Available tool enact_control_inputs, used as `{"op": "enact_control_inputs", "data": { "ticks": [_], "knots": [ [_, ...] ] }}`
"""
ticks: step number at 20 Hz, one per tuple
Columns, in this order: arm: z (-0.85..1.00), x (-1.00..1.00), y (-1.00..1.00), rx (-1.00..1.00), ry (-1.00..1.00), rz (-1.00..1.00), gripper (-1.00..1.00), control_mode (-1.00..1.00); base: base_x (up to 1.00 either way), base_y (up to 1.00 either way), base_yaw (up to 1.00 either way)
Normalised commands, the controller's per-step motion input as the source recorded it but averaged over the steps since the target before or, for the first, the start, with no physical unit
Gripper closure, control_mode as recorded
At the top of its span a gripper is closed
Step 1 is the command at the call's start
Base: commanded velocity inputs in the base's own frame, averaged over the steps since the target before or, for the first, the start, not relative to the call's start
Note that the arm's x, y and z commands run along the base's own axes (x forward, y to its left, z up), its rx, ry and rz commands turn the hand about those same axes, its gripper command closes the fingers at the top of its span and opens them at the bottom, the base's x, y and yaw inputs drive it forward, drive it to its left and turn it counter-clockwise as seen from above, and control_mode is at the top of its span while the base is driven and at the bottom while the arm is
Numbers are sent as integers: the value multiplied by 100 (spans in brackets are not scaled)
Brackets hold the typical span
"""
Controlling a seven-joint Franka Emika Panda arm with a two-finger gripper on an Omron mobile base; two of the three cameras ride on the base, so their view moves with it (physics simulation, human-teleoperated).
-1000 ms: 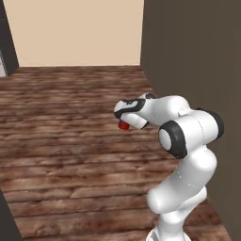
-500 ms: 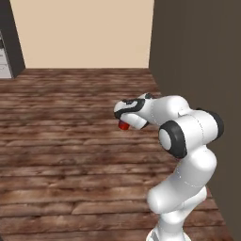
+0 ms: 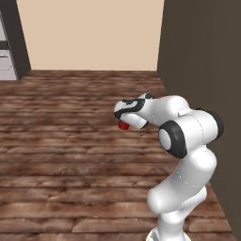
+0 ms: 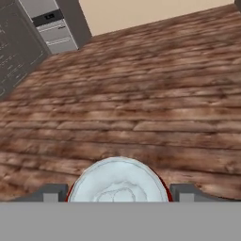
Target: Four empty soda cans are scattered around the kitchen. Gather all the cans and cluster them next to the stove for recycling.
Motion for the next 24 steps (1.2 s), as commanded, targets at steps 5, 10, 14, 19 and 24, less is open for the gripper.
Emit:
{"op": "enact_control_inputs", "data": {
  "ticks": [5, 10, 14, 19, 24],
  "knots": [
    [0, 0, 0, 0, 0, 0, 100, 100, 58, 16, 12],
    [0, 0, 0, 0, 0, 0, 100, 100, 52, 22, 12],
    [0, 0, 0, 0, 0, 0, 100, 100, 45, 24, 14],
    [0, 0, 0, 0, 0, 0, 100, 100, 43, 29, 15],
    [0, 0, 0, 0, 0, 0, 100, 100, 35, 33, 15]
  ]
}}
